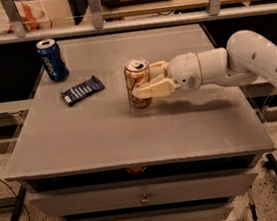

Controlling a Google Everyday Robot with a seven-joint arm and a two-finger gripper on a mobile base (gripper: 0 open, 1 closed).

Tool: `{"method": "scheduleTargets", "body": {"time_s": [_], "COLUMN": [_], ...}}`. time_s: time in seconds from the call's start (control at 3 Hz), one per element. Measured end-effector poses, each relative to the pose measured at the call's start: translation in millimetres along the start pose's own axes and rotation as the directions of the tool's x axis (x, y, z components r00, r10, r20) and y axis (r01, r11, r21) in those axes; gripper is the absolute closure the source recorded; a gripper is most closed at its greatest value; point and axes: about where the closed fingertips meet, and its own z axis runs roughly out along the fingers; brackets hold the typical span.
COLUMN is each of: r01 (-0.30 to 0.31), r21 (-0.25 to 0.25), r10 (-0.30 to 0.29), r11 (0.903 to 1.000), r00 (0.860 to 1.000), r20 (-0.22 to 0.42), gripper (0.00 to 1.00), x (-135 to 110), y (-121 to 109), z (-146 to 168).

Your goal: Knock orange can over

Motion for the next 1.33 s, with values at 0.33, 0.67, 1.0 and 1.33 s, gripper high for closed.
{"method": "scheduleTargets", "body": {"time_s": [0.33, 0.67, 1.0, 1.33], "r01": [0.056, 0.119, 0.122, 0.170], "r21": [0.053, 0.119, 0.127, 0.121], "r10": [-0.052, -0.104, -0.107, -0.149], "r11": [0.9971, 0.9857, 0.9844, 0.9779], "r00": [0.996, 0.986, 0.987, 0.974], "r20": [-0.071, -0.127, -0.121, -0.169], "gripper": [1.00, 1.00, 1.00, 1.00], "x": [-12.2, -28.2, -31.3, -38.8], "y": [-19.6, -41.7, -43.3, -46.5], "z": [-36.5, -79.1, -80.0, -91.0]}}
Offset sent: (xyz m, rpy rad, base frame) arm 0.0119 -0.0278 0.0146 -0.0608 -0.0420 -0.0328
